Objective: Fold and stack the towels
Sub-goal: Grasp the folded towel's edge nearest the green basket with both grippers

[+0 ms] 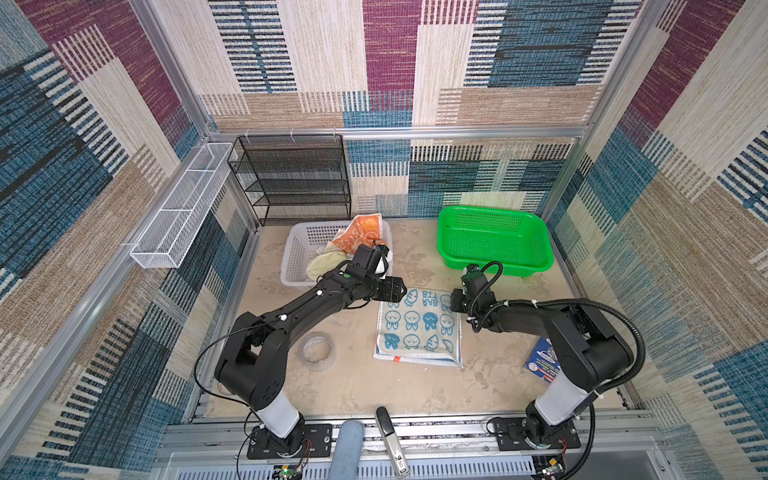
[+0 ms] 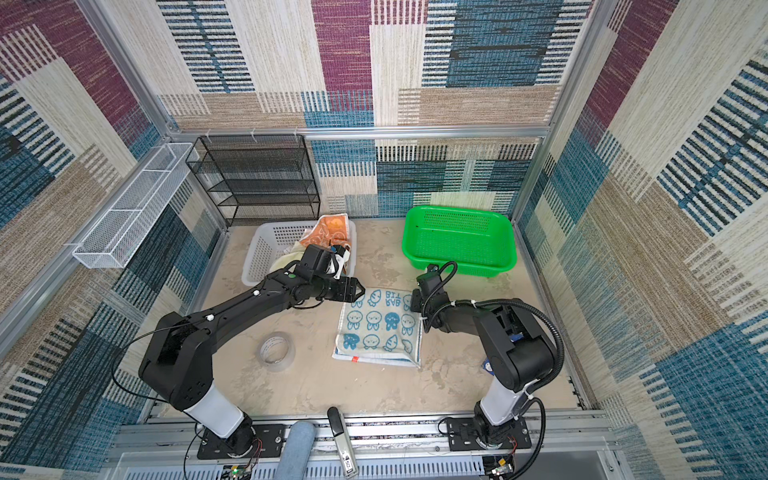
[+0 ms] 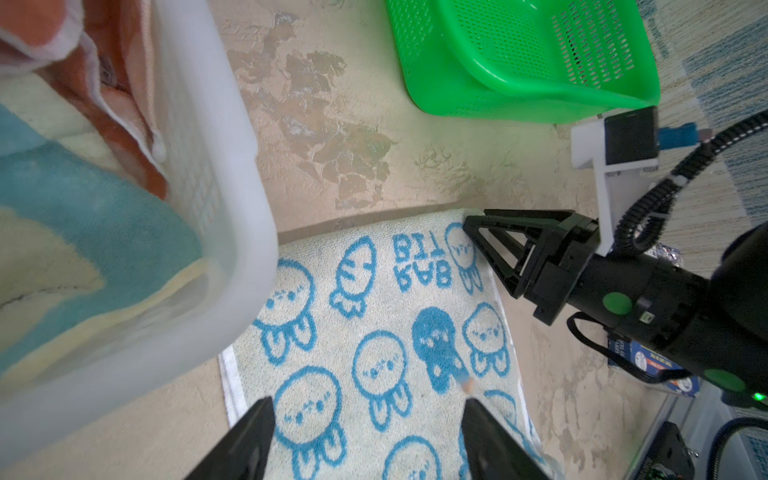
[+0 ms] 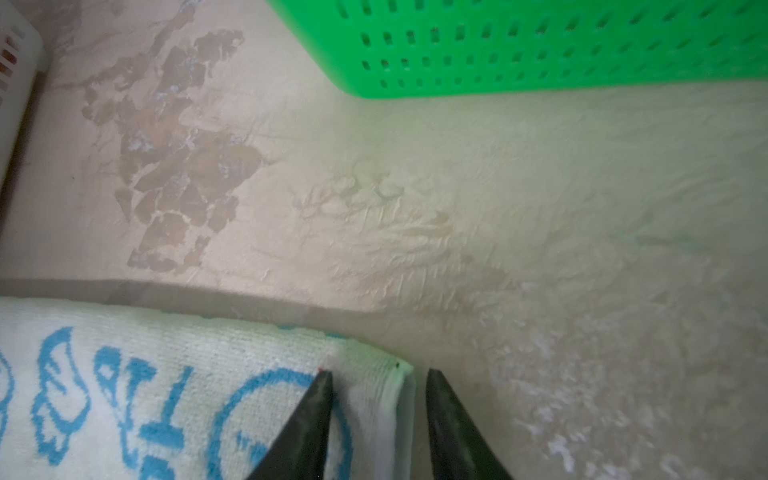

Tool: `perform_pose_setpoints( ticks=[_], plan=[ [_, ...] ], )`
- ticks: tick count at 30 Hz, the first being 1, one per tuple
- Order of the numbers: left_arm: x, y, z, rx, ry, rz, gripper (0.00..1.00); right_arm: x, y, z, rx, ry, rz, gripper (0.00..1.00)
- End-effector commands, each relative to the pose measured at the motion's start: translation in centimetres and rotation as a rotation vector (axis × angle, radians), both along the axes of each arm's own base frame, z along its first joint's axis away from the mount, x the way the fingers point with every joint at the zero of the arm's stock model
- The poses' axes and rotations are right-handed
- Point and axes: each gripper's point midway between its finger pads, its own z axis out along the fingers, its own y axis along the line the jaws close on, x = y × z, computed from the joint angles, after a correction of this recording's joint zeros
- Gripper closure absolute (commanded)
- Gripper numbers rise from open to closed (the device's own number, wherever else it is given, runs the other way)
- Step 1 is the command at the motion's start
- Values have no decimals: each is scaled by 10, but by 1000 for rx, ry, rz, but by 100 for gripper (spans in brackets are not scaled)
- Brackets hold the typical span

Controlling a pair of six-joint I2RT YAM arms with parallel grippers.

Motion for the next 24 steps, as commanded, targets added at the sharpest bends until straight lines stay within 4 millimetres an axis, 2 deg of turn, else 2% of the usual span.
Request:
perform_pose_setpoints(
  ticks=[1, 3, 6, 13, 19, 24],
  plan=[
    [4, -2, -2, 39, -14, -31, 24, 8, 2, 1, 12, -26, -6, 86],
    [6, -6, -3, 46, -11, -46, 24, 6, -4, -4, -4, -9, -30, 100],
    [7, -17, -2, 50, -12, -79, 24, -4, -23, -10, -32, 23, -92, 100],
    [11, -46, -14, 89, -1, -150, 26, -29, -60, -1, -64, 45, -183, 100],
    [31, -69, -28, 152, -25, -165, 27, -32, -61, 8, -48, 43, -168, 100],
    [62, -62, -49, 326, -44, -50, 30, -32, -61, 7, -60, 56, -159, 100]
  ],
)
